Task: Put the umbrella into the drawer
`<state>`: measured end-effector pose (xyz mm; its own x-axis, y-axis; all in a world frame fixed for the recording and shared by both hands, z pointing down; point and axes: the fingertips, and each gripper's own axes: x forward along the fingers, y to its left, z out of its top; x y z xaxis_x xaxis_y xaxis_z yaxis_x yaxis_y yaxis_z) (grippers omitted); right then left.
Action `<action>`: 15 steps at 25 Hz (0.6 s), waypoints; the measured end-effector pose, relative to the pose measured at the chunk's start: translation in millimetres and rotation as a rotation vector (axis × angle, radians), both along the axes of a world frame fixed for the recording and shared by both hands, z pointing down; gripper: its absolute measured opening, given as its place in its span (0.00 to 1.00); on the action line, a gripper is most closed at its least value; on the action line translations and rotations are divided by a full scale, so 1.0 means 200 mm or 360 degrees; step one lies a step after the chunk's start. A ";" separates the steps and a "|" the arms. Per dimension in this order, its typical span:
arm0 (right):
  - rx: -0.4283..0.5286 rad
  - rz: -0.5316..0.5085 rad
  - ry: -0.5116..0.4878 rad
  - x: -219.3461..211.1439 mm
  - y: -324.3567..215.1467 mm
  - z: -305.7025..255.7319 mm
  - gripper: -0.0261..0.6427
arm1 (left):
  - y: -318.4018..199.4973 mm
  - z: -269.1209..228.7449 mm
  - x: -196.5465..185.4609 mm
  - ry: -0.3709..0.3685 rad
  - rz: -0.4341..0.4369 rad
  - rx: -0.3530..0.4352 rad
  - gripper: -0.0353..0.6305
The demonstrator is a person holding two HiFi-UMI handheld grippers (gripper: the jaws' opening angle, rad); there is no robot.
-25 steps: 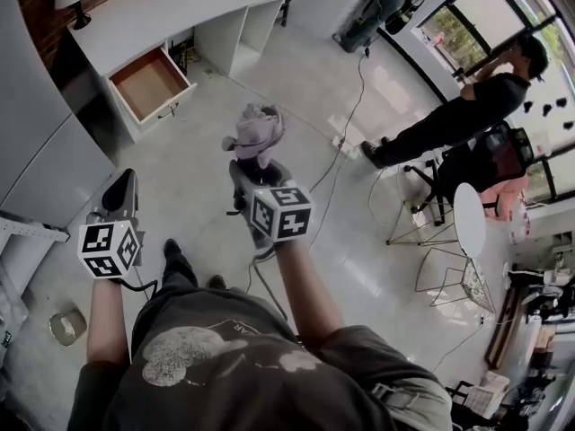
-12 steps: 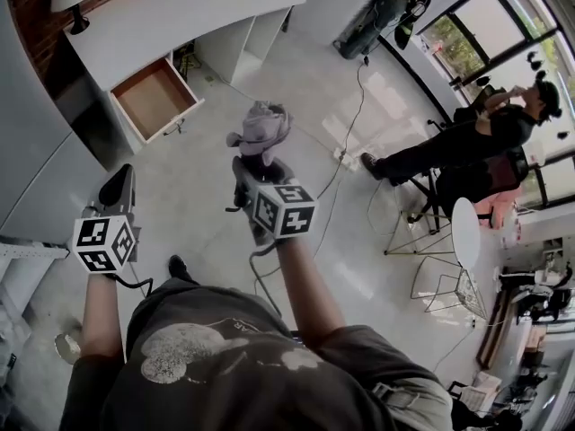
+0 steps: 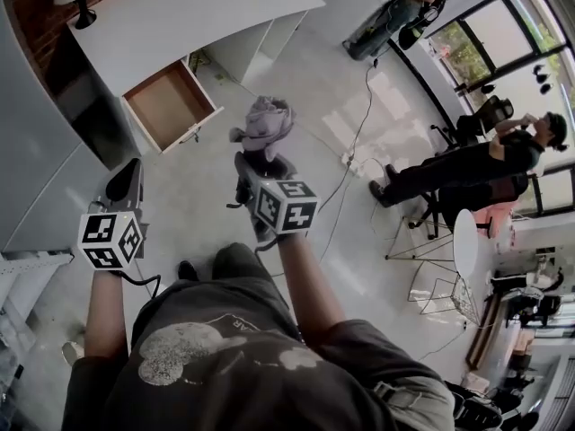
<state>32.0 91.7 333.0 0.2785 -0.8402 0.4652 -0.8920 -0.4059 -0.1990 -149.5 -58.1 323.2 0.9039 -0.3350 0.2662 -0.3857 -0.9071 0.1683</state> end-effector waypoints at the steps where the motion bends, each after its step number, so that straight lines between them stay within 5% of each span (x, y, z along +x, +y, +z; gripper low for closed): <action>1: -0.0004 -0.0010 0.0002 0.01 -0.04 0.00 0.38 | -0.02 0.01 0.01 -0.0010 0.0006 0.0014 0.07; 15: 0.0003 -0.0313 -0.0084 0.35 -0.66 0.15 0.38 | -0.37 0.17 0.03 -0.0181 -0.0372 -0.0019 0.07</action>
<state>102.6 -41.1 363.1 0.0843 -0.8769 0.4732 -0.9423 -0.2246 -0.2483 -143.9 -131.1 356.7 0.7664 -0.5273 0.3668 -0.6015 -0.7895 0.1218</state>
